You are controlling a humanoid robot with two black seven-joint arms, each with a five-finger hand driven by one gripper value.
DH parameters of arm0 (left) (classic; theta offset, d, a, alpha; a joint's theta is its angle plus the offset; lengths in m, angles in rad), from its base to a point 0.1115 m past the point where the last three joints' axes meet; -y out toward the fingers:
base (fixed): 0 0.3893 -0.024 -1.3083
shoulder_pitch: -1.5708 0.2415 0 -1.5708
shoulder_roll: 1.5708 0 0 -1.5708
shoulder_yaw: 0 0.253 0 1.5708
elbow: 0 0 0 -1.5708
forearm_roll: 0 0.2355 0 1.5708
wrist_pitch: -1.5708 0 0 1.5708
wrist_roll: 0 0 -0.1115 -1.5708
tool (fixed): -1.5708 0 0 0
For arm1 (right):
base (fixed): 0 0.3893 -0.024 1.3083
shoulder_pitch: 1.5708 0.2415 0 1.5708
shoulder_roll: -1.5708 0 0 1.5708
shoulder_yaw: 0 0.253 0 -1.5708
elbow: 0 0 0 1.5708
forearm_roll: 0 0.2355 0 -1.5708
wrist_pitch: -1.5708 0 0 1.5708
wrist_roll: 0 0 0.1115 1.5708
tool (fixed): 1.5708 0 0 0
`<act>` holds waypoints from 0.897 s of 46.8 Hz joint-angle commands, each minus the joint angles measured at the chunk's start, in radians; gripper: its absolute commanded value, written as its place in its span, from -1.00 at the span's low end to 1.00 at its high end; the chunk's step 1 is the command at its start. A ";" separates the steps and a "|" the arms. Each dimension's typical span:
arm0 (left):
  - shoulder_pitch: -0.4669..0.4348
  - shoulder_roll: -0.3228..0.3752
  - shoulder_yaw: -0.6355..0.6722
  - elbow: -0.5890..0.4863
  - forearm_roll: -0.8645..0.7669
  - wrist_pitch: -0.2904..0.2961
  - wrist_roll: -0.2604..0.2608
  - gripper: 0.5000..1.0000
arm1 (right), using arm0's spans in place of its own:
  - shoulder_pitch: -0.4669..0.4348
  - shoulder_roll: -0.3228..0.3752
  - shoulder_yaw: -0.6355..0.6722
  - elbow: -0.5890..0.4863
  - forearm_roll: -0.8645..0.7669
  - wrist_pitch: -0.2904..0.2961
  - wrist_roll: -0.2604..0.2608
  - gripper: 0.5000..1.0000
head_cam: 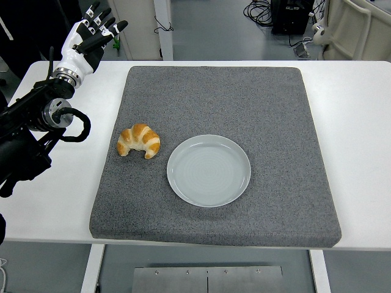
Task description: Place the bread on the plate
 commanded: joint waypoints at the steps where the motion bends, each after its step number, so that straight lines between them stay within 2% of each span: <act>1: -0.003 0.014 0.049 -0.034 0.001 0.019 0.000 0.88 | 0.000 0.000 0.000 0.000 0.000 0.000 0.000 1.00; 9: -0.001 0.028 0.102 -0.077 0.046 0.077 0.000 0.88 | 0.000 0.000 0.000 0.000 0.000 0.000 0.000 1.00; 14: 0.002 0.039 0.115 -0.139 0.092 0.123 0.021 0.88 | 0.000 0.000 0.000 0.000 0.000 0.000 0.000 1.00; 22: 0.002 0.083 0.171 -0.296 0.196 0.281 0.095 0.88 | 0.000 0.000 0.000 0.000 0.000 0.000 0.000 1.00; 26: 0.000 0.103 0.183 -0.348 0.234 0.334 0.118 0.88 | 0.000 0.000 0.000 0.000 0.000 0.000 0.000 1.00; 36: 0.000 0.166 0.232 -0.419 0.337 0.344 0.124 0.88 | 0.000 0.000 0.000 0.000 0.000 0.000 0.000 1.00; 42: -0.004 0.243 0.280 -0.500 0.417 0.334 0.124 0.88 | 0.000 0.000 0.000 0.000 0.000 0.000 0.000 1.00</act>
